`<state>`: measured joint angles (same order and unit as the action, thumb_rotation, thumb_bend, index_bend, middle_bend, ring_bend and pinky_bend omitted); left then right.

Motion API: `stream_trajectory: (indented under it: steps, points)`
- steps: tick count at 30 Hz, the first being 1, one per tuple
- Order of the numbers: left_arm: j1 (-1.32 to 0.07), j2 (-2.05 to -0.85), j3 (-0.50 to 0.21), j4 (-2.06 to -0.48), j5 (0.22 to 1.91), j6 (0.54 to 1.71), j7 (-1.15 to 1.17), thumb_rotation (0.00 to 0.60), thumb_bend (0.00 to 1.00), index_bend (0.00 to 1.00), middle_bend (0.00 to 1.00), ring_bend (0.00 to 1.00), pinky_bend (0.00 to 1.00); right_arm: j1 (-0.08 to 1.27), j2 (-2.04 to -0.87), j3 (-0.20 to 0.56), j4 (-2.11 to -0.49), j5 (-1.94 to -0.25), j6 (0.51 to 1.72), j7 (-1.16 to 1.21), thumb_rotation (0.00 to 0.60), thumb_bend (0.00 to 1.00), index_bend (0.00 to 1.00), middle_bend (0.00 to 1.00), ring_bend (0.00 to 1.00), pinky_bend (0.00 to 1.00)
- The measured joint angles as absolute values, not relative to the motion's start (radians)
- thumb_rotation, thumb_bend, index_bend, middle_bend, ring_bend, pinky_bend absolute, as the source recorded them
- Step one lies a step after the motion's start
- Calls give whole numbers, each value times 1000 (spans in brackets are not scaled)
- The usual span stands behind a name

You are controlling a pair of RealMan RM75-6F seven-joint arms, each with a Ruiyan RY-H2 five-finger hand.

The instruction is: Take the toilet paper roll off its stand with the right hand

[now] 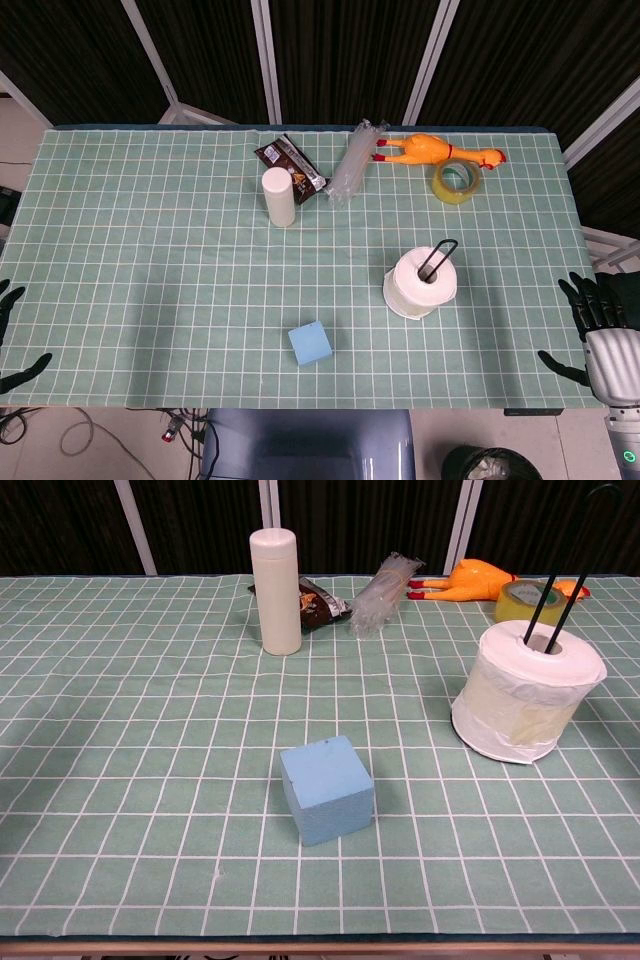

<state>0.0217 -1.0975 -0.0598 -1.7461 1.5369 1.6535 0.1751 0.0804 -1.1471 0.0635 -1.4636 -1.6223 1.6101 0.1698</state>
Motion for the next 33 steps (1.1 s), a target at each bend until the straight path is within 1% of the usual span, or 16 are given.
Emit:
stream_trajectory:
  steps: [12, 24, 29, 33]
  points:
    - [22, -1098, -64, -1743, 1534, 1656, 172, 600, 51, 146, 43, 0, 0, 82, -1149, 62, -1464, -1620, 1604, 170, 600, 0, 0, 0, 0, 0]
    - [18, -1099, -66, -1744, 1527, 1648, 167, 600, 51, 145, 43, 0, 0, 76, -1126, 54, -1480, -1624, 1605, 208, 600, 0, 0, 0, 0, 0]
    - [19, -1095, -68, -1744, 1524, 1649, 154, 600, 51, 145, 43, 0, 0, 75, -1118, 47, -1515, -1602, 1574, 223, 600, 0, 0, 0, 0, 0]
    - [20, -1093, -65, -1747, 1530, 1650, 153, 600, 50, 146, 43, 0, 0, 82, -1094, 27, -1572, -1589, 1510, 288, 600, 0, 0, 0, 0, 0]
